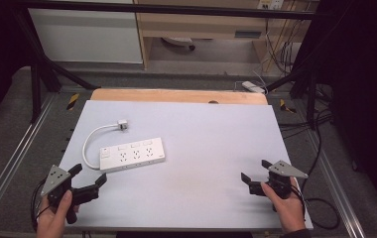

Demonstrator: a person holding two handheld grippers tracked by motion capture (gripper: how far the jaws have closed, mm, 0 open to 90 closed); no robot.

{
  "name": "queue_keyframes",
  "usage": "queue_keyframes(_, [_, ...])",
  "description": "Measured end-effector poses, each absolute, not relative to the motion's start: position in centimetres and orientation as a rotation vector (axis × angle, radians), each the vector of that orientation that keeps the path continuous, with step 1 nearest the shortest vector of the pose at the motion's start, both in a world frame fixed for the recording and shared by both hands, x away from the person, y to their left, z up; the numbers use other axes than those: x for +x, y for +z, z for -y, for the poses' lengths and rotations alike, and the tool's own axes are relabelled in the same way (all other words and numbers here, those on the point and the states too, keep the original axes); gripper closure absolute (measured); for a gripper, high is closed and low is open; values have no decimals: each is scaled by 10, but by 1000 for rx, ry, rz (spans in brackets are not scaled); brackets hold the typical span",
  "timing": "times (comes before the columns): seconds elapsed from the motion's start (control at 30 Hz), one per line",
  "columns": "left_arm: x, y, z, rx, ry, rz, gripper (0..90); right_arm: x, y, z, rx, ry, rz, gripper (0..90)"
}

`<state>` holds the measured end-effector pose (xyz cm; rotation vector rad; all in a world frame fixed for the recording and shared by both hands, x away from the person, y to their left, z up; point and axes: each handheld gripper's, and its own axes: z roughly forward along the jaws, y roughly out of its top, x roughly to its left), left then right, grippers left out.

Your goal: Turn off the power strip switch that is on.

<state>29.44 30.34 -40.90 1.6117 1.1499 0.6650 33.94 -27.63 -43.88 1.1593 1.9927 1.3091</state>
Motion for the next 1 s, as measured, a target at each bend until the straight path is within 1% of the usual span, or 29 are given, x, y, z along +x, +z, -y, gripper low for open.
queue_keyframes(0.33, [293, -407, -300, 1635, 660, -1129, 47, 329, -434, 276, 1129, 1370, -2014, 66])
queue_keyframes(0.4, [292, -402, -298, 1623, 632, -1130, 47, 329, -434, 275, 1141, 1348, -2013, 97])
queue_keyframes(0.43, [292, -402, -298, 1623, 632, -1130, 48, 329, -434, 275, 1141, 1350, -2005, 99])
queue_keyframes(0.53, [288, -393, -297, 1613, 646, -1118, 48, 328, -433, 274, 1153, 1365, -1997, 95])
queue_keyframes(0.67, [286, -383, -300, 1568, 631, -1103, 46, 332, -435, 273, 1152, 1355, -1995, 64])
queue_keyframes(0.87, [289, -375, -300, 1584, 632, -1083, 46, 337, -434, 268, 1130, 1299, -1995, 46])
queue_keyframes(0.93, [290, -374, -299, 1585, 641, -1080, 45, 338, -434, 268, 1135, 1299, -1994, 46])
queue_keyframes(1.0, [292, -374, -299, 1583, 656, -1085, 46, 337, -434, 268, 1142, 1289, -2005, 67])
